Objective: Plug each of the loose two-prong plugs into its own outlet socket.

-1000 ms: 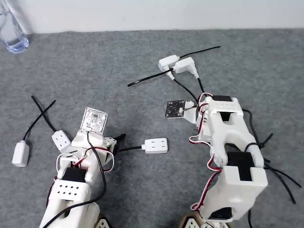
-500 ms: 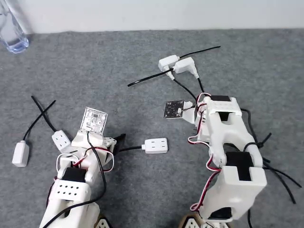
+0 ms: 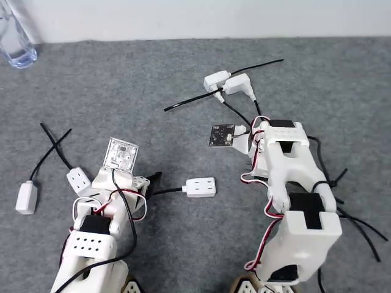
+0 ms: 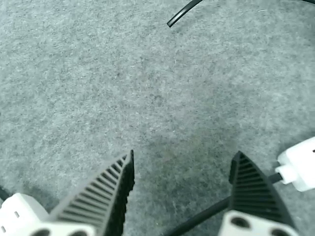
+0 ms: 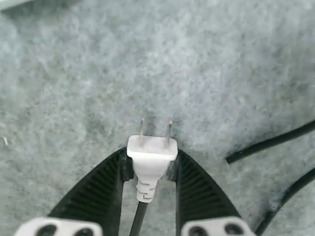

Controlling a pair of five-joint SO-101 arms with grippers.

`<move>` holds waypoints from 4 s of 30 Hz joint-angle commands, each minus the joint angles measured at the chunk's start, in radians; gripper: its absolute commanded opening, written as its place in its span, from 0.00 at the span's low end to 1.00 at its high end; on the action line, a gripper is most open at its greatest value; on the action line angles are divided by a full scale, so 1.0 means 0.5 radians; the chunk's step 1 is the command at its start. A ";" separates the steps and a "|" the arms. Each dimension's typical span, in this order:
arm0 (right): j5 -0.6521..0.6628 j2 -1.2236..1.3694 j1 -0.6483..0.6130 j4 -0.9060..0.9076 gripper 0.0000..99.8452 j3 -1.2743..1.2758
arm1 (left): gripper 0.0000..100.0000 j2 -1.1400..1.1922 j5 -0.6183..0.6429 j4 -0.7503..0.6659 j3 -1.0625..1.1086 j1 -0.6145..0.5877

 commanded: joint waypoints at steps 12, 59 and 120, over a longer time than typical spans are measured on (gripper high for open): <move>-1.145 -0.944 -0.526 0.609 0.01 0.089 | 0.30 -0.034 0.025 -0.064 0.020 0.270; -1.623 -1.066 -1.128 1.014 0.01 -0.107 | 0.30 -0.037 0.942 -0.758 0.247 0.730; -1.596 -1.386 -1.119 0.910 0.01 -0.107 | 0.30 -0.037 0.942 -0.761 0.244 0.660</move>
